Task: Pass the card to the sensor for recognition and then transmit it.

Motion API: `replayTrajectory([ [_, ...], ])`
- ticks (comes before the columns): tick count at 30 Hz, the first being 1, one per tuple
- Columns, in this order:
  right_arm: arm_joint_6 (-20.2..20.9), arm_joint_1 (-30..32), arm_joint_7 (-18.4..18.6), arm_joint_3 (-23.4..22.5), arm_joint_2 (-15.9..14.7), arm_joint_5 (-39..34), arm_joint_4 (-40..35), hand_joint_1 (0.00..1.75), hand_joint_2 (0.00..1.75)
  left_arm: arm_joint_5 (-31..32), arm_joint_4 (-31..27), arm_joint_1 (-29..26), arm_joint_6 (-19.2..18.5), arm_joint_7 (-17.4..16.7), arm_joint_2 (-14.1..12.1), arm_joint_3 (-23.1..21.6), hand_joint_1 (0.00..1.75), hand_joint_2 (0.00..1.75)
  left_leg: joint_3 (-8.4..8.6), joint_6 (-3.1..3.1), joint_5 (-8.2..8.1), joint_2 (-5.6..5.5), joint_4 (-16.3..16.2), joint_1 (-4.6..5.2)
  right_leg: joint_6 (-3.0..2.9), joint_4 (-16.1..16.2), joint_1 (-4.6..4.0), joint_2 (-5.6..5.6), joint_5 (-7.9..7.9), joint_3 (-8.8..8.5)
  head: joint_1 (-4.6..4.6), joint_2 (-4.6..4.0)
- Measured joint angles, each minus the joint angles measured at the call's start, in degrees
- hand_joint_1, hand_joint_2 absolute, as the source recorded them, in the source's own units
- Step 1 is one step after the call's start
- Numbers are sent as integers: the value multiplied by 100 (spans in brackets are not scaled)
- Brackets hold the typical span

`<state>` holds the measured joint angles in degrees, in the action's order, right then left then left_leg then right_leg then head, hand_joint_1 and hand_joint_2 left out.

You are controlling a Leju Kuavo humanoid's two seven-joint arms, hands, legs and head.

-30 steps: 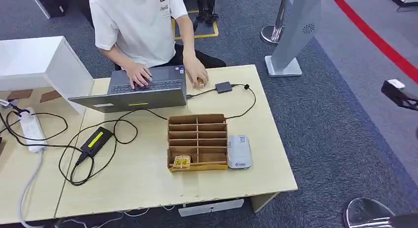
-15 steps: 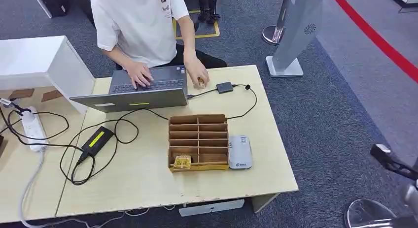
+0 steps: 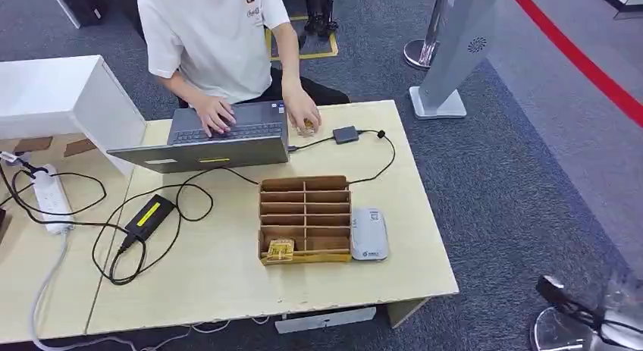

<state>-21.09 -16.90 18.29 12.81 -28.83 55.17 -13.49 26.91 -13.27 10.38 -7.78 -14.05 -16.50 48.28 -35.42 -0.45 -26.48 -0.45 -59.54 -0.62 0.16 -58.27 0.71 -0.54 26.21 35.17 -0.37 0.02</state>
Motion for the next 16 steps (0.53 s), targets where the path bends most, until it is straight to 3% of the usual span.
replayTrajectory([
  [6,234,500,20,-184,385,-4,59,0,175,-11,0,-70,-96,-11,0,44,0,175,7,-8,-7,3,6,-3,-3,1,-1,2,10,0,0,0],
  [10,461,1004,43,-245,991,65,138,0,175,-100,0,-135,-208,-15,9,81,0,175,13,-16,-12,-2,10,-7,-13,-1,-5,-1,25,-7,2,-2],
  [15,461,1025,50,-245,1017,70,140,0,175,-103,0,-136,-208,-15,9,81,0,175,13,-16,-12,-3,10,-7,-13,-1,-5,-1,25,-7,2,-2],
  [16,461,1118,70,-245,1137,92,144,0,175,-107,0,-136,-205,-15,9,83,0,175,14,-16,-12,-3,13,-7,-14,-1,-5,-1,26,-6,2,-2],
])
